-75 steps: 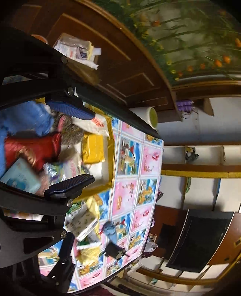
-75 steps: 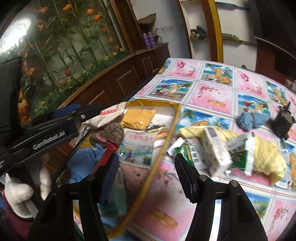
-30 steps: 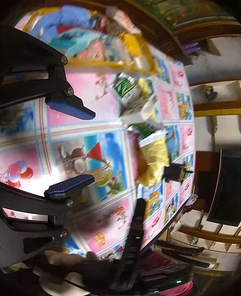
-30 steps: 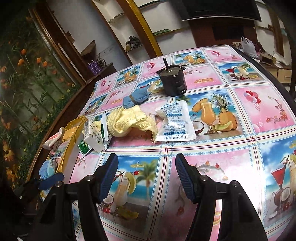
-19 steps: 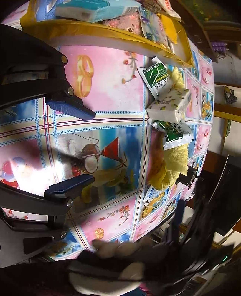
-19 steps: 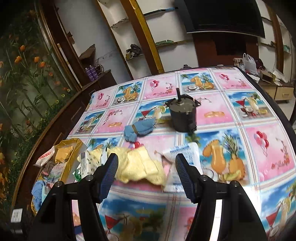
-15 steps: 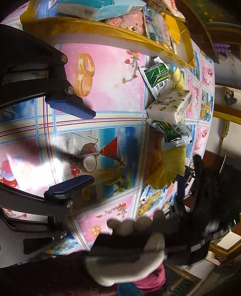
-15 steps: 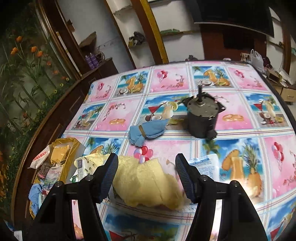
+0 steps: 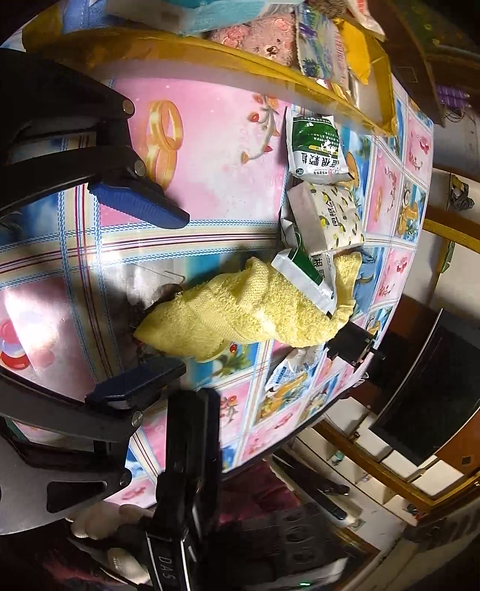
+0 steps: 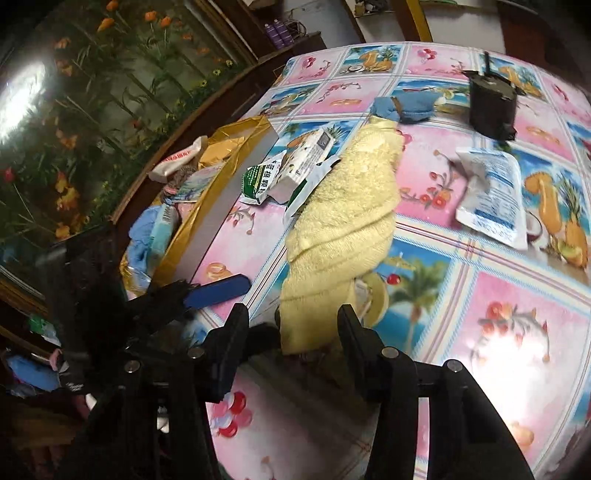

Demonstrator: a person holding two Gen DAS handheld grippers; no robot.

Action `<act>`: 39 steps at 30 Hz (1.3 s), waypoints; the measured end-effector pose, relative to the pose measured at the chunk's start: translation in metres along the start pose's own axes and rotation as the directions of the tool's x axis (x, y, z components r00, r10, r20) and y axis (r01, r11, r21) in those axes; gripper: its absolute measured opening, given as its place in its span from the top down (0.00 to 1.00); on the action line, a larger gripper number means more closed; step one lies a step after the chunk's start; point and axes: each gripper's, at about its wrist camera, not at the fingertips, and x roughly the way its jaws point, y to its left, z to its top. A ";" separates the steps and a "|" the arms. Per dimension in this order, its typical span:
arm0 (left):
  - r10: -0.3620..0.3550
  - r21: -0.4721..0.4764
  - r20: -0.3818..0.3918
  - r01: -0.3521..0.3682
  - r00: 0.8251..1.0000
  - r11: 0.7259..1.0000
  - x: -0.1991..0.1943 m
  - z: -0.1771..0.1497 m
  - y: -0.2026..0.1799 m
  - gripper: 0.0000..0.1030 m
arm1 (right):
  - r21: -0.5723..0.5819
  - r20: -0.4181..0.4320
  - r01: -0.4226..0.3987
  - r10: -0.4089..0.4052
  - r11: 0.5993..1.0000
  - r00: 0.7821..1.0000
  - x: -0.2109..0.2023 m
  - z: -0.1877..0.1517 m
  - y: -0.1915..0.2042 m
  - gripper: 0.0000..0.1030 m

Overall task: Organize soft objects
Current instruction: 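Grasp the yellow towel with left gripper while right grasps the white desiccant packet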

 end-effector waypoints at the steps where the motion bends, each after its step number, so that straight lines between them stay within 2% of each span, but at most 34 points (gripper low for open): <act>1: -0.010 -0.014 0.004 0.010 1.000 1.000 0.000 0.000 0.003 0.29 | 0.017 0.007 0.009 -0.009 1.000 1.000 -0.008 -0.005 -0.006 0.51; 4: -0.007 -0.015 0.004 0.007 1.000 1.000 0.000 0.002 0.003 0.29 | 0.088 0.084 0.131 -0.139 0.987 0.987 -0.028 -0.009 -0.025 0.50; 5: -0.001 -0.010 0.003 0.001 1.000 1.000 0.001 0.002 0.002 0.29 | 0.125 0.108 0.192 -0.206 0.973 0.973 -0.033 -0.007 -0.034 0.49; 7: 0.004 -0.007 0.001 -0.004 1.000 1.000 0.002 0.003 0.001 0.29 | 0.177 0.162 0.309 -0.338 0.934 0.927 -0.041 0.000 -0.044 0.48; 10: -0.002 -0.009 0.001 0.002 1.000 1.000 0.002 0.003 0.001 0.28 | 0.215 0.217 0.428 -0.470 0.878 0.855 -0.038 0.019 -0.058 0.38; 11: -0.004 -0.008 0.001 0.004 1.000 1.000 0.002 0.003 0.001 0.27 | 0.224 0.220 0.454 -0.499 0.862 0.838 -0.033 0.028 -0.063 0.37; 14: -0.008 -0.006 -0.003 0.008 1.000 1.000 0.001 0.004 0.001 0.27 | 0.230 0.186 0.503 -0.545 0.833 0.817 -0.012 0.051 -0.079 0.37; 15: -0.013 -0.009 -0.019 0.013 1.000 1.000 0.000 0.004 0.000 0.27 | 0.234 0.181 0.505 -0.548 0.831 0.817 -0.005 0.057 -0.084 0.37; 17: -0.053 -0.015 -0.054 0.053 0.997 0.999 -0.003 0.007 -0.005 0.27 | 0.219 0.185 0.473 -0.512 0.854 0.839 0.005 0.060 -0.086 0.39; 18: -0.063 -0.007 -0.047 0.063 0.997 0.998 -0.008 0.012 -0.009 0.27 | 0.215 0.181 0.452 -0.490 0.866 0.853 0.008 0.060 -0.085 0.43; 20: -0.056 0.030 -0.012 0.056 0.998 0.998 -0.017 0.026 -0.022 0.27 | 0.201 0.190 0.454 -0.489 0.868 0.851 0.009 0.055 -0.080 0.67; 23: -0.032 0.084 0.015 0.031 0.999 0.996 -0.015 0.058 -0.042 0.27 | 0.226 0.180 0.425 -0.466 0.877 0.866 -0.004 0.044 -0.080 0.71; 27: 0.064 0.177 0.022 -0.067 0.998 0.982 0.022 0.098 -0.064 0.27 | 0.248 0.186 0.424 -0.472 0.871 0.862 -0.017 0.021 -0.083 0.70; 30: 0.140 0.239 -0.048 -0.124 0.989 0.963 0.065 0.117 -0.072 0.27 | 0.273 0.214 0.378 -0.440 0.884 0.872 -0.023 0.006 -0.088 0.70; 31: 0.158 0.250 -0.095 -0.130 0.983 0.960 0.082 0.122 -0.071 0.27 | 0.281 0.221 0.366 -0.431 0.887 0.875 -0.026 0.002 -0.089 0.70; 32: 0.146 0.249 -0.156 -0.104 0.977 0.963 0.095 0.122 -0.070 0.28 | 0.287 0.226 0.356 -0.424 0.889 0.877 -0.025 0.002 -0.090 0.70; 33: 0.094 0.238 -0.232 -0.037 0.968 0.971 0.103 0.119 -0.071 0.28 | 0.294 0.228 0.347 -0.418 0.890 0.879 -0.026 0.002 -0.091 0.70; 34: -0.025 0.204 -0.318 0.094 0.948 0.974 0.105 0.115 -0.074 0.28 | 0.302 0.229 0.340 -0.413 0.891 0.881 -0.027 0.003 -0.092 0.70; 35: -0.119 0.161 -0.373 0.190 0.920 0.969 0.102 0.111 -0.077 0.43 | 0.311 0.230 0.334 -0.411 0.890 0.882 -0.029 0.003 -0.094 0.70; 37: -0.217 0.114 -0.414 0.287 0.884 0.951 0.088 0.103 -0.081 0.47 | 0.340 0.229 0.338 -0.426 0.878 0.875 -0.034 0.001 -0.099 0.69; 38: -0.263 0.092 -0.408 0.326 0.874 0.941 0.080 0.101 -0.079 0.47 | 0.358 0.229 0.350 -0.444 0.866 0.866 -0.037 -0.001 -0.103 0.69; 39: -0.269 0.084 -0.383 0.323 0.884 0.943 0.070 0.099 -0.077 0.47 | 0.375 0.227 0.358 -0.459 0.855 0.859 -0.040 -0.002 -0.106 0.69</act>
